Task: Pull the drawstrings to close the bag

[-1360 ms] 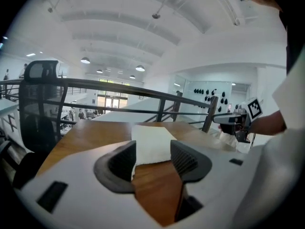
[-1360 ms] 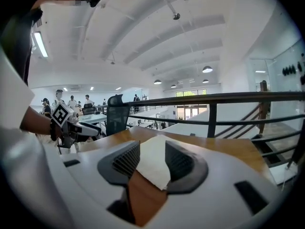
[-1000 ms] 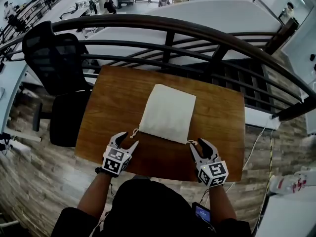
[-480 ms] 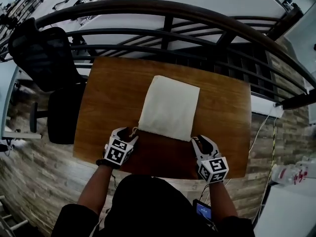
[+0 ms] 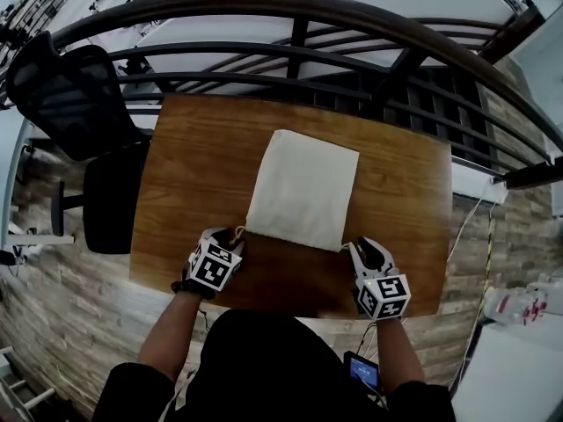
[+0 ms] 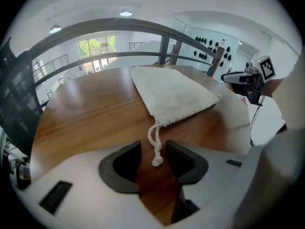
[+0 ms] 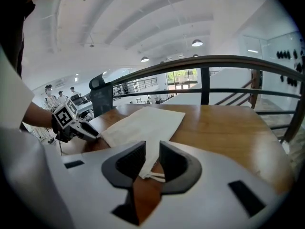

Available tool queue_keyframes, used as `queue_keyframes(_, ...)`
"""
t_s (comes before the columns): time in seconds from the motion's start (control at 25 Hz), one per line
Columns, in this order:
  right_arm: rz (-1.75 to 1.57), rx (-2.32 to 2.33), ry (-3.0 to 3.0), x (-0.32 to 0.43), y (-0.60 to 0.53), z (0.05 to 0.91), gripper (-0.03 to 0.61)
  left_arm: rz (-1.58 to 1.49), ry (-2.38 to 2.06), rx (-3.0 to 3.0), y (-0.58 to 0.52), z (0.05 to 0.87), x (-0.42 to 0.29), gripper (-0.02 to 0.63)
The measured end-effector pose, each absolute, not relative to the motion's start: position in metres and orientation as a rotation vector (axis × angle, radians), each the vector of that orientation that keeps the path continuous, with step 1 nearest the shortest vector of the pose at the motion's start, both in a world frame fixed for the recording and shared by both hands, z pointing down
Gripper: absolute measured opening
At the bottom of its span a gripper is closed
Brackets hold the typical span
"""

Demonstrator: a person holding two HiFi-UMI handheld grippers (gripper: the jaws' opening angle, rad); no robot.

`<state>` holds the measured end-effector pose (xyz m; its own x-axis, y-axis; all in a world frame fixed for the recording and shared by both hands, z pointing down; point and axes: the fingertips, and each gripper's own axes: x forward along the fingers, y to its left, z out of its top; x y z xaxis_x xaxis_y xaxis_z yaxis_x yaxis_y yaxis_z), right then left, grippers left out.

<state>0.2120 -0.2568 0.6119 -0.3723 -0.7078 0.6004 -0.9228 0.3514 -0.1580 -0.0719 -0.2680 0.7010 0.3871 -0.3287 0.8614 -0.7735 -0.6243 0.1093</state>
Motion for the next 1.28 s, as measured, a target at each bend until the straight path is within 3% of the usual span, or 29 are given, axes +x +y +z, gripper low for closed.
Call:
queue_keyframes(0.32,0.693,1.395,-2.092,0.231,-0.253,0.641,0.086,1.367,-0.888,2.073,-0.266,0.704,-0.065,0.139)
queue_keyframes(0.56,0.598,1.307,-2.062,0.244,-0.264,0.657,0.086,1.282,-0.888,2.001,-0.274,0.708,-0.062,0.073)
queue_keyframes(0.64,0.565,1.189,-2.067,0.245,-0.259,0.664,0.114,1.241,-0.873,1.978,-0.276,0.708,-0.064,0.049)
queue_keyframes(0.76,0.554,0.964,-2.076,0.233,-0.248,0.676,0.188,1.235,-0.852,1.972,-0.277,0.707,-0.068,0.044)
queue_keyframes(0.84,0.520,0.878,-2.048,0.232,-0.247,0.685,0.202,1.258,-0.850,1.980,-0.278,0.708,-0.066,0.044)
queue_keyframes(1.28,0.530,0.827,-2.007,0.238,-0.242,0.698,0.187,1.287,-0.850,1.980,-0.278,0.710,-0.062,0.044)
